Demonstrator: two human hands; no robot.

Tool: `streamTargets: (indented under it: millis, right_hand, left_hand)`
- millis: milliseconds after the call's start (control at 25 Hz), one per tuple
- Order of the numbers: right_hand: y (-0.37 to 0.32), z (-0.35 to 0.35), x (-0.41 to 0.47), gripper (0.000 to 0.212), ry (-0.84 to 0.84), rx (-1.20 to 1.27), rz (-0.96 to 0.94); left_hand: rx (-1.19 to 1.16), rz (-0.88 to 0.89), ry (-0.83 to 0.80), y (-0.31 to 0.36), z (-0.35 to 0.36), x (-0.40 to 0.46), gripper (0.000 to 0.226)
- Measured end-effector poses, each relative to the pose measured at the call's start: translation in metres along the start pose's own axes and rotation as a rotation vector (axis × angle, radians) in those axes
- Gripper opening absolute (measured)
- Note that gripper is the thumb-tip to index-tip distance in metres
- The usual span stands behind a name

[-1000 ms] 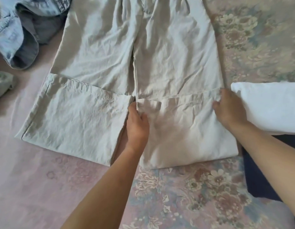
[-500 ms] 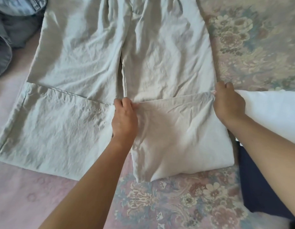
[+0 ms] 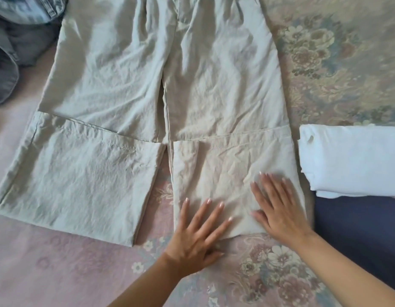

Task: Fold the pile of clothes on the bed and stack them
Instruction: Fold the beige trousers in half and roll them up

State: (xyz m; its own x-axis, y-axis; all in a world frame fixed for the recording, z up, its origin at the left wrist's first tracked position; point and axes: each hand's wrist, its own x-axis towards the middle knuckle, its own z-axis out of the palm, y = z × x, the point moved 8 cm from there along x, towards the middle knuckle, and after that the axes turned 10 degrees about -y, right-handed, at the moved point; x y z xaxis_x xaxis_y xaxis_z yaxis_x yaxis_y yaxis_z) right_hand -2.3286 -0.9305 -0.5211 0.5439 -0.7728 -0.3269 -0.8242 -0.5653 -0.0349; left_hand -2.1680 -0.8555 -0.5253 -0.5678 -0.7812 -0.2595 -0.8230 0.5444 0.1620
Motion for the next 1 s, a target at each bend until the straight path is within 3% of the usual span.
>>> streamTargets:
  millis: [120, 200, 240, 360, 560, 640, 720, 840, 920, 1000]
  right_hand:
    - [0.013, 0.012, -0.033, 0.077, -0.113, -0.094, -0.114]
    - [0.032, 0.013, -0.037, 0.068, -0.143, -0.107, -0.064]
    - [0.039, 0.01, -0.036, 0.064, -0.132, -0.118, -0.019]
    - [0.035, 0.004, -0.04, 0.064, -0.028, -0.145, 0.034]
    - [-0.008, 0.0, -0.075, 0.05, 0.078, -0.235, 0.026]
    - [-0.015, 0.012, -0.08, 0.069, 0.033, -0.201, 0.046]
    - [-0.018, 0.013, -0.076, 0.09, 0.017, -0.129, 0.092]
    - [-0.014, 0.0, -0.056, 0.095, 0.004, -0.016, 0.094]
    - [-0.01, -0.038, -0.027, 0.066, 0.125, 0.13, 0.084]
    - [0.007, -0.073, 0.006, 0.042, 0.237, 0.236, 0.251]
  left_hand:
    - [0.013, 0.013, 0.047, -0.012, 0.003, -0.014, 0.066]
    - [-0.001, 0.007, 0.028, -0.016, -0.002, -0.009, 0.045]
    - [0.027, -0.01, 0.008, -0.018, -0.004, -0.005, 0.045]
    - [0.099, -0.029, 0.053, -0.019, -0.02, -0.01, 0.058]
    - [0.105, 0.128, -0.012, -0.018, -0.046, -0.054, 0.091]
    - [0.095, 0.144, -0.08, -0.017, -0.023, -0.06, 0.094]
    - [0.064, 0.135, -0.157, -0.014, -0.004, -0.062, 0.08]
    - [-0.053, 0.028, -0.066, -0.026, -0.016, -0.045, 0.064]
    - [-0.061, -0.138, 0.073, -0.052, -0.042, -0.024, 0.058]
    - [-0.099, -0.32, 0.169, -0.086, -0.06, 0.001, 0.051]
